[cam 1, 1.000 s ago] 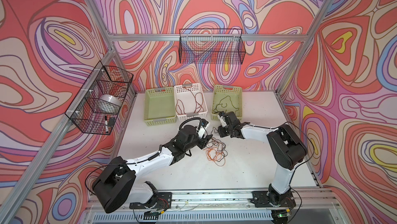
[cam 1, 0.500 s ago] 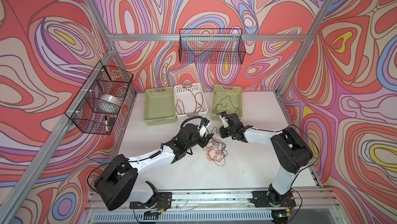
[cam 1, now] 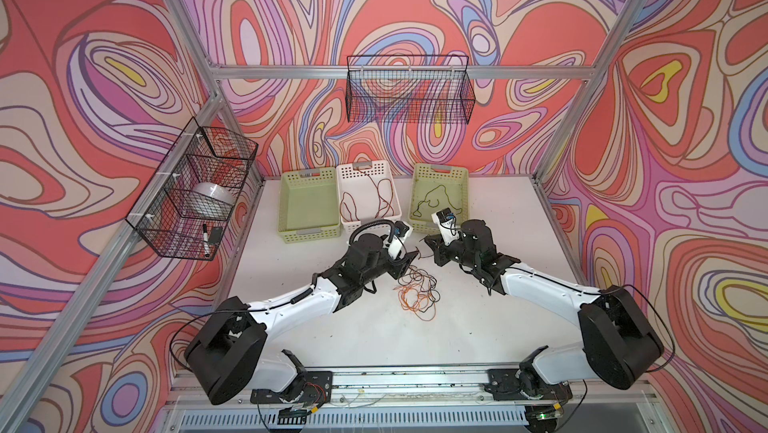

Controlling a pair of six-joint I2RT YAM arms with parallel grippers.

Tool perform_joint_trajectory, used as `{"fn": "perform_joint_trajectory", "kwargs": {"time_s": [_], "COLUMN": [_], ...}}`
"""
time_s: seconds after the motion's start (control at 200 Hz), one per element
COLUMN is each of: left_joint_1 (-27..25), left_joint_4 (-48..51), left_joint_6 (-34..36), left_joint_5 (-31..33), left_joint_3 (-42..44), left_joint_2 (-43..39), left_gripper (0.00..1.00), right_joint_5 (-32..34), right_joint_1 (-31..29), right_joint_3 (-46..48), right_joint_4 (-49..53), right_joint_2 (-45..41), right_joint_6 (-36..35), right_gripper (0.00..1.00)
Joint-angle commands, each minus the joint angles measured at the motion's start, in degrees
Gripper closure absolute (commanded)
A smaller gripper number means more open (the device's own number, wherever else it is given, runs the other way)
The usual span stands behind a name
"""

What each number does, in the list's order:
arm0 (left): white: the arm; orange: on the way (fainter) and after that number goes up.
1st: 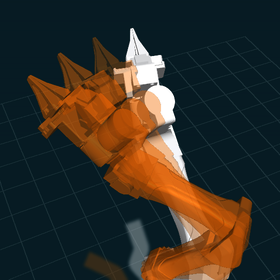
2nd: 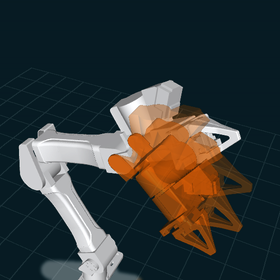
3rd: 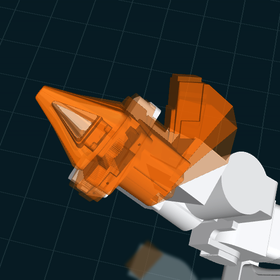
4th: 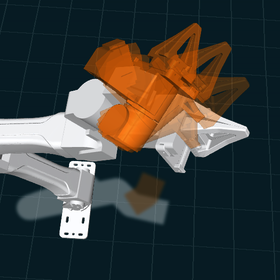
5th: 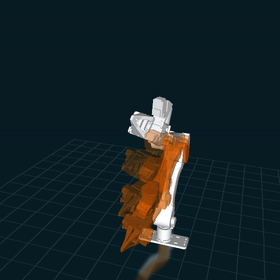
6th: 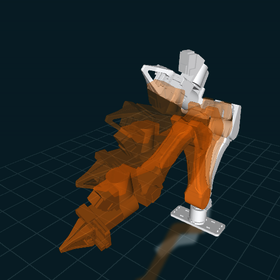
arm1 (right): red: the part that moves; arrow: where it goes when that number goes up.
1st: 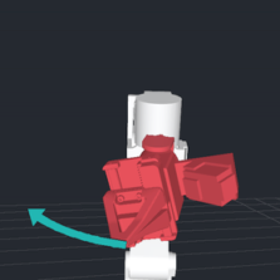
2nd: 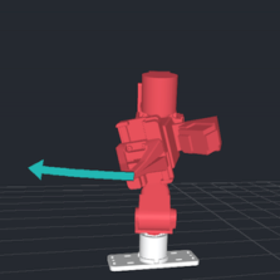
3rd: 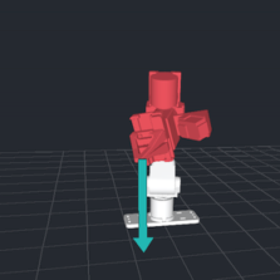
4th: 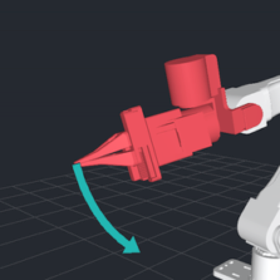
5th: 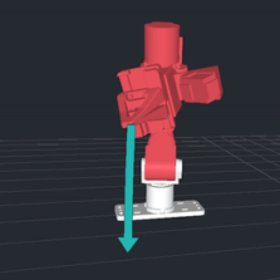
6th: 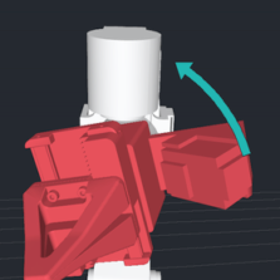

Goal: Untangle the cables
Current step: 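Bring the black wire to the left gripper while the left gripper closes on it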

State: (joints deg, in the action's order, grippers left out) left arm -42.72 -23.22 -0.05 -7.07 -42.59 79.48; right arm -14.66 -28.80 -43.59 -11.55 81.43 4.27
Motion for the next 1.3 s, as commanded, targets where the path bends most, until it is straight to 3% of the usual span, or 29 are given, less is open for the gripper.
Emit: {"fn": "perform_joint_trajectory", "kwargs": {"time_s": [0.0, 0.2, 0.706, 0.926, 1.112, 1.297], "left_joint_1": [-0.17, -0.14, 0.23, 0.27, 0.27, 0.27], "left_joint_4": [-5.98, -15.06, -21.41, -25.05, -35.20, -40.84], "left_joint_6": [-0.61, -4.09, -5.13, -5.31, -4.42, -4.78], "left_joint_5": [-0.40, -0.11, 1.74, 0.35, -0.60, 0.39], "left_joint_3": [0.01, 1.30, 1.70, 3.53, 7.19, 8.36], "left_joint_2": [1.58, 4.79, 9.92, 10.53, 12.02, 13.84], "left_gripper": [0.46, 0.51, 0.71, 0.69, 0.64, 0.66], "right_joint_5": [-4.68, -7.75, -9.86, -9.60, -11.22, -13.12], "right_joint_1": [0.31, 0.26, 0.26, 0.32, 0.26, 0.26], "right_joint_3": [-0.02, -0.61, -1.23, -2.61, -4.41, -5.10], "right_joint_4": [-0.72, 0.60, 2.05, 3.37, 4.43, 5.30], "right_joint_2": [-1.92, -2.64, -3.28, -2.48, -0.76, -0.31], "right_joint_6": [-0.89, -0.56, 0.05, 0.89, 2.31, 2.41], "right_gripper": [1.00, 1.00, 1.00, 1.00, 1.00, 1.00]}}
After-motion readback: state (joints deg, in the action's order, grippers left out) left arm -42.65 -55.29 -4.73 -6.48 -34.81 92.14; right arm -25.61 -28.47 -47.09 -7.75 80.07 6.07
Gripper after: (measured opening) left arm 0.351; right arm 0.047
